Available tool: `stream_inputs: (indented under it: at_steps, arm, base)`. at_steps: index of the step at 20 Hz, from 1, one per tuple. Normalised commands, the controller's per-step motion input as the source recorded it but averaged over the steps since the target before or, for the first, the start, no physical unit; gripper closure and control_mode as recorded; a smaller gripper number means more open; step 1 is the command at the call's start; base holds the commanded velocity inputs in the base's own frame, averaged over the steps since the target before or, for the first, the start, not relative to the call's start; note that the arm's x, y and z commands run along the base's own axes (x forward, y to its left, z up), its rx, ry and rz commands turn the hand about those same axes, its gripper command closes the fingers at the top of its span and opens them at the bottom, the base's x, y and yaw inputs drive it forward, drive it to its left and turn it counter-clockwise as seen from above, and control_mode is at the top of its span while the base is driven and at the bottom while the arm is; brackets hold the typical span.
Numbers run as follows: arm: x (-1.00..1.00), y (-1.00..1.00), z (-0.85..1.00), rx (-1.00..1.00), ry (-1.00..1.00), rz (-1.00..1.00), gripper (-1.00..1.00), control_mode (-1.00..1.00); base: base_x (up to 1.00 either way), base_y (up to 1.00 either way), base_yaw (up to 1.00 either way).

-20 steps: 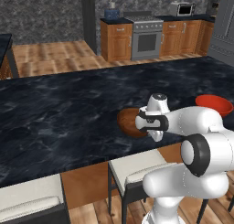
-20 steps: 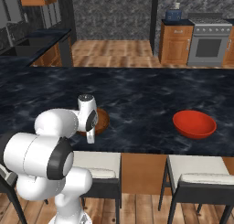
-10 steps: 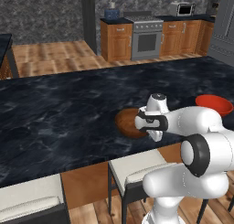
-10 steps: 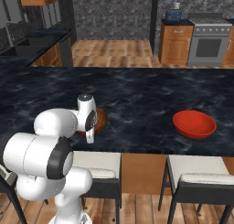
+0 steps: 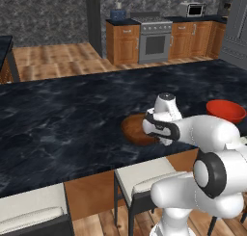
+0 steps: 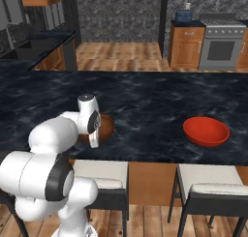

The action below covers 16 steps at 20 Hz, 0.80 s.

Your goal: Pick up the bowls from the cabinet and place each bowl in front of a stool on the dining counter.

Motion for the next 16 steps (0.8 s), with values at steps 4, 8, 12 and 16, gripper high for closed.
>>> stream_inputs:
  at_steps: [4, 8, 12, 16]
  arm:
    - [-0.52, -0.01, 0.97, -0.01, -0.01, 0.08, -1.00, -1.00]
    - [-0.64, -0.08, 1.00, 0.00, 0.04, 0.13, -1.00, -1.00]
    - [-0.73, -0.07, 0.88, 0.00, 0.13, 0.25, -1.00, -1.00]
    - [-0.61, 0.00, 0.57, -0.02, 0.11, 0.52, -1.00, -1.00]
  base:
    - [0.00, 0.00, 0.00]
    - [0.00, 0.00, 0.00]
    - [0.00, 0.00, 0.00]
    - [0.00, 0.00, 0.00]
